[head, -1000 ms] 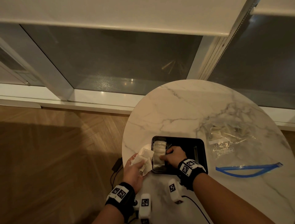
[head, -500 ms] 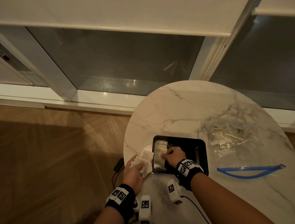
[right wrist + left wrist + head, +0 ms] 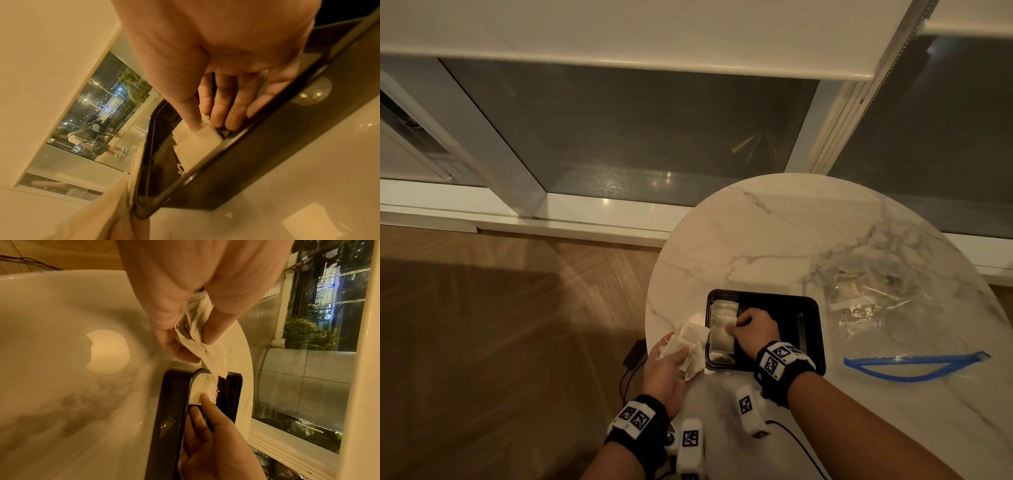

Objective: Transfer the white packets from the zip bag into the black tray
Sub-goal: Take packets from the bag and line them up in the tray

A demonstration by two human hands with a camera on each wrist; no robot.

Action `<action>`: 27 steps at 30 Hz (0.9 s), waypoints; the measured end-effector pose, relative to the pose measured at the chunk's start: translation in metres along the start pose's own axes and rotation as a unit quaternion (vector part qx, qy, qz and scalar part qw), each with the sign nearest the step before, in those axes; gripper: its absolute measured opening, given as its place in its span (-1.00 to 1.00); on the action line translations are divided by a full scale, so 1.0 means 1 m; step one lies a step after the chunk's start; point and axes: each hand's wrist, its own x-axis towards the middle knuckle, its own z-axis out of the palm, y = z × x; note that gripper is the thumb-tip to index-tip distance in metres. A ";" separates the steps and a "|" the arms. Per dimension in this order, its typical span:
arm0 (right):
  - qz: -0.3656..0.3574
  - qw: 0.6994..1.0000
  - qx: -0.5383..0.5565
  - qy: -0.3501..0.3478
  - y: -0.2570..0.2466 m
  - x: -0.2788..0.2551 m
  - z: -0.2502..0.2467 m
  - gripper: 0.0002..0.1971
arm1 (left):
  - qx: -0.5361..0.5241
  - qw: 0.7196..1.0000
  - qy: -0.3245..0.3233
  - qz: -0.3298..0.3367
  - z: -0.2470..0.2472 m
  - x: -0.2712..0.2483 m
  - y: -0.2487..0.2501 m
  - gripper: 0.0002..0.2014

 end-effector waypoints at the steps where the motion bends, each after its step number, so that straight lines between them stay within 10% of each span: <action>1: -0.001 1.000 0.004 0.005 0.000 0.000 0.000 -0.84 | 0.002 1.000 0.002 0.003 0.000 0.000 0.000 -0.56; 17: -0.008 1.000 0.010 -0.003 0.003 0.002 0.002 -0.92 | 0.002 1.000 0.019 -0.003 -0.008 0.001 -0.003 -0.53; 27: 0.032 0.998 -0.020 -0.040 0.004 0.000 0.008 -0.57 | 0.012 0.999 0.029 -0.016 -0.007 -0.006 0.000 -0.56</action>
